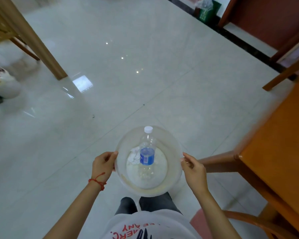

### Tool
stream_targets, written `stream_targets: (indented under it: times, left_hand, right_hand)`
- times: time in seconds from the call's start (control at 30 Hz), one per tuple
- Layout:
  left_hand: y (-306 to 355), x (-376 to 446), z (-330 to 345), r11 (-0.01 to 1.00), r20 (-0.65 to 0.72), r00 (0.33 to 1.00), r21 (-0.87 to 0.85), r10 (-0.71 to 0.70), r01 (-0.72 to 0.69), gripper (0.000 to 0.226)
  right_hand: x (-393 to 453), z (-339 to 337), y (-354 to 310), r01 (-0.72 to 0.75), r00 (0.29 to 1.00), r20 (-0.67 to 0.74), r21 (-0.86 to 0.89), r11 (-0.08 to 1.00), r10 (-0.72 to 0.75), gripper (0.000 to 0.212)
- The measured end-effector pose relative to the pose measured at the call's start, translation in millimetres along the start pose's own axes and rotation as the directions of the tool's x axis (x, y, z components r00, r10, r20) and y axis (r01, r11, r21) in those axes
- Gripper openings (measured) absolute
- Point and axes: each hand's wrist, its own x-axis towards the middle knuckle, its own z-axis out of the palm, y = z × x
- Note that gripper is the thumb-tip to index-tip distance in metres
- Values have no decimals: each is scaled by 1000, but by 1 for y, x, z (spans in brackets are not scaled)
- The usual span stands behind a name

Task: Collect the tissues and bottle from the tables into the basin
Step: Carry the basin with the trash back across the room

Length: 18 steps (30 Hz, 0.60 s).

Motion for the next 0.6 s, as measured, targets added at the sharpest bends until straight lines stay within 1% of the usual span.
stream_targets:
  times: [0.17, 0.3, 0.43, 0.6]
  left_hand:
    - [42, 57, 21, 1000, 20, 1000, 21, 14, -14, 20]
    - [83, 102, 41, 997, 45, 998, 63, 50, -53, 21]
    - [125, 136, 71, 989, 126, 987, 92, 105, -117, 18]
    - [178, 189, 111, 973, 234, 961, 138, 148, -183, 22]
  right_hand:
    - [60, 0, -26, -29, 999, -26, 48, 998, 31, 32]
    - [100, -9, -51, -37, 997, -70, 85, 996, 43, 32]
    - [133, -22, -67, -73, 983, -158, 147, 986, 96, 30]
    - [177, -36, -83, -88, 944, -299, 183, 979, 141, 30]
